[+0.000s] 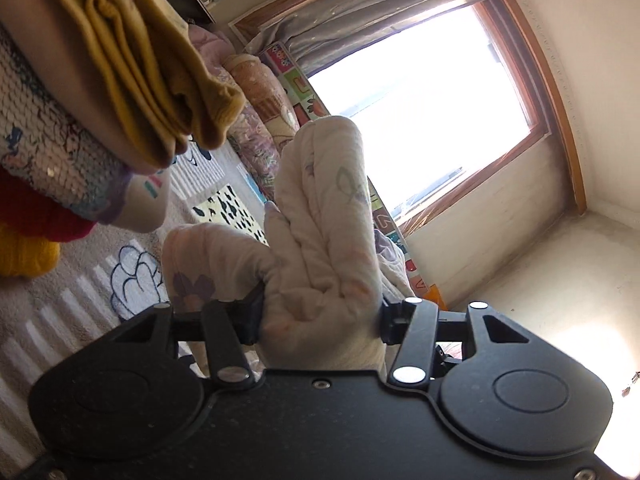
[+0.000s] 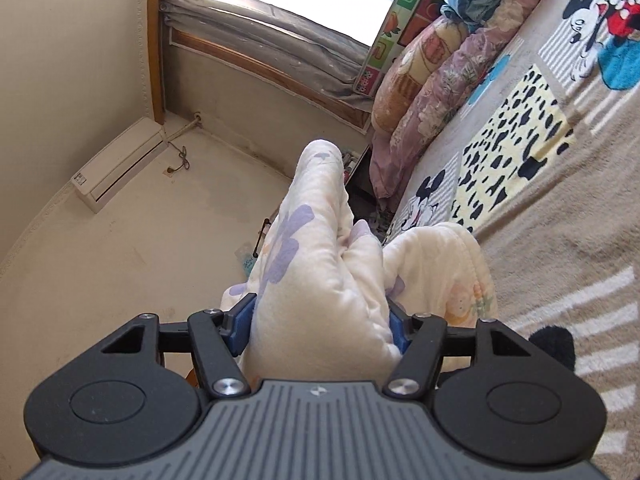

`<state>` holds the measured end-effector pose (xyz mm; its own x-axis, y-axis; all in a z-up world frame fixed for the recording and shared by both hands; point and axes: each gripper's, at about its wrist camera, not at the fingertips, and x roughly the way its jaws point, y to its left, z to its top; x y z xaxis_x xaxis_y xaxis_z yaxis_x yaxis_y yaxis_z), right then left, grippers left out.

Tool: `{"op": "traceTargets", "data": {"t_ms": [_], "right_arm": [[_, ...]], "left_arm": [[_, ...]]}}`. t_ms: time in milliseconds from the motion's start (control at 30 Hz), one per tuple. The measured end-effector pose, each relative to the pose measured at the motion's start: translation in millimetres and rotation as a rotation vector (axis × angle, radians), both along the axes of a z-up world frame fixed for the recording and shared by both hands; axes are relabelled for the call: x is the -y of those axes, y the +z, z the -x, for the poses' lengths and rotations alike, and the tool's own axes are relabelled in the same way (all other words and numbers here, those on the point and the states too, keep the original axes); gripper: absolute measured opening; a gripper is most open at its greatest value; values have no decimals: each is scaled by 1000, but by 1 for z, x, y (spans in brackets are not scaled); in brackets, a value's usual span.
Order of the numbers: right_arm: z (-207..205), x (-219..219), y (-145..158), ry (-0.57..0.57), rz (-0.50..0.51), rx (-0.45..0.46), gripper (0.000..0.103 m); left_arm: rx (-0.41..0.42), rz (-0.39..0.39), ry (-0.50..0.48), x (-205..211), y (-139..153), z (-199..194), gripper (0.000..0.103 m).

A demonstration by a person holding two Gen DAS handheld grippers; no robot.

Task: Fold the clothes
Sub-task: 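Carry the folded garment with both grippers toward the clothes stack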

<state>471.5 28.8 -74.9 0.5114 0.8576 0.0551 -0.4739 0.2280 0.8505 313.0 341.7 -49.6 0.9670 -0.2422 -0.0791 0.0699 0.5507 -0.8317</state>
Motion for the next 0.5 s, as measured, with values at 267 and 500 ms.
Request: {"op": "traceTargets", "data": {"t_ms": [267,500], "right_arm": [[41,32,-61,-35,231,-274,63],[31,38,-46,-109,244,-209,84]], "left_arm": [[-426,25,-30,9,-56,14,64],[-404,-9,31,6,-67,14,70]]}}
